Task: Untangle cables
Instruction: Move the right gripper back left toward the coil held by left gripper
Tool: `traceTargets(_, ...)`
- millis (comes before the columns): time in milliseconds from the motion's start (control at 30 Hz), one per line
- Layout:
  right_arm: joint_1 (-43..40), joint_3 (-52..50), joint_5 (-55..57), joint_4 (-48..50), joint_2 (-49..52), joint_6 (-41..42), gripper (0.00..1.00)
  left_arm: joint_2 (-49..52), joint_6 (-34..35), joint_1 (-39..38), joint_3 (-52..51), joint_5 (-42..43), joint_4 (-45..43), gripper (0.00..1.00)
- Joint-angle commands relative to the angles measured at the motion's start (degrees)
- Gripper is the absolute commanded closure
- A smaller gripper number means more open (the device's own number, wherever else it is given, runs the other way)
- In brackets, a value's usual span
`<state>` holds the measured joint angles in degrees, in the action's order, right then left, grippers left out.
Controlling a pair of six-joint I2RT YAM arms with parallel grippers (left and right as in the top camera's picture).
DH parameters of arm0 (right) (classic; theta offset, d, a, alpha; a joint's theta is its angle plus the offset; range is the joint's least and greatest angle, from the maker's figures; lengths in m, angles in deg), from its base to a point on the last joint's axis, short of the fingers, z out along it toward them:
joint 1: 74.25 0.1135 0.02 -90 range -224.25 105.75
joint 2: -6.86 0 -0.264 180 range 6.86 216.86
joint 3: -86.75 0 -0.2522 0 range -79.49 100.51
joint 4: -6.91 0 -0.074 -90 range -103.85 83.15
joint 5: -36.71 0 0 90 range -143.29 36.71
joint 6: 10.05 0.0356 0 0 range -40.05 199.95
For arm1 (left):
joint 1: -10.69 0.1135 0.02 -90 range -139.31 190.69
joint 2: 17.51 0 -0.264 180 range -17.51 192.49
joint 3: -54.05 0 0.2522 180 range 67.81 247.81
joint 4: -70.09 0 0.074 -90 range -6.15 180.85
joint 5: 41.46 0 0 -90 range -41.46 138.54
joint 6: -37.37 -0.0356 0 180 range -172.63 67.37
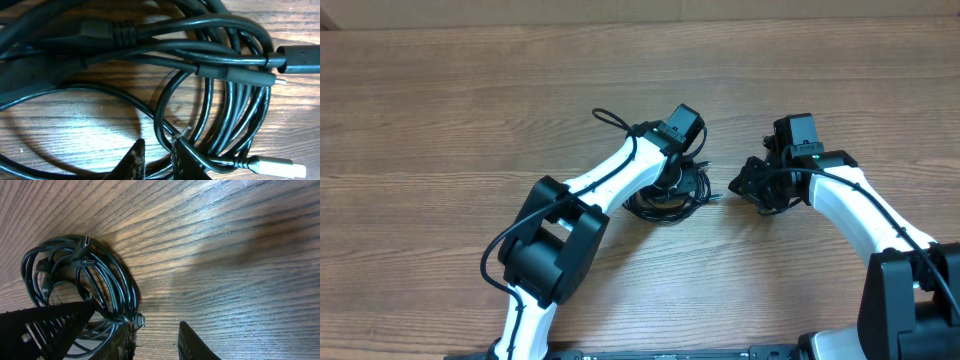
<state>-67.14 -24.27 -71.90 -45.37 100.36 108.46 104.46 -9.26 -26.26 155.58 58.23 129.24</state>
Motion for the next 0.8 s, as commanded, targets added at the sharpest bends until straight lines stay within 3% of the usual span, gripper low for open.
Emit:
traceTargets(0, -0.33, 0.35, 0.50, 0.28, 0.28, 0.17, 0.73, 0.46, 0.57, -0.24, -1.11, -1.62, 0.11, 0.79)
traceTargets(333, -0.33, 0.35, 0.50, 0.24, 0.28, 0.17, 0.73, 0.66, 3.56, -0.26, -2.71, -3.32, -0.55, 0.83)
traceTargets(533, -0.33, 0.35, 0.50, 0.20, 0.28, 0.17, 0.73, 0.66, 5.99, -0.24, -7.19, -3.56, -5.25, 0.82)
traceTargets(633, -0.33, 0.35, 0.50, -0.07, 0.28, 0.17, 0.73, 0.66, 5.95, -0.09, -7.96, -4.39, -6.08, 0.94)
traceTargets(767, -0.33, 0.35, 0.46, -1.09, 0.28, 0.17, 0.73, 0.63, 4.50, 1.05, -7.32, -4.13, -4.87, 0.96)
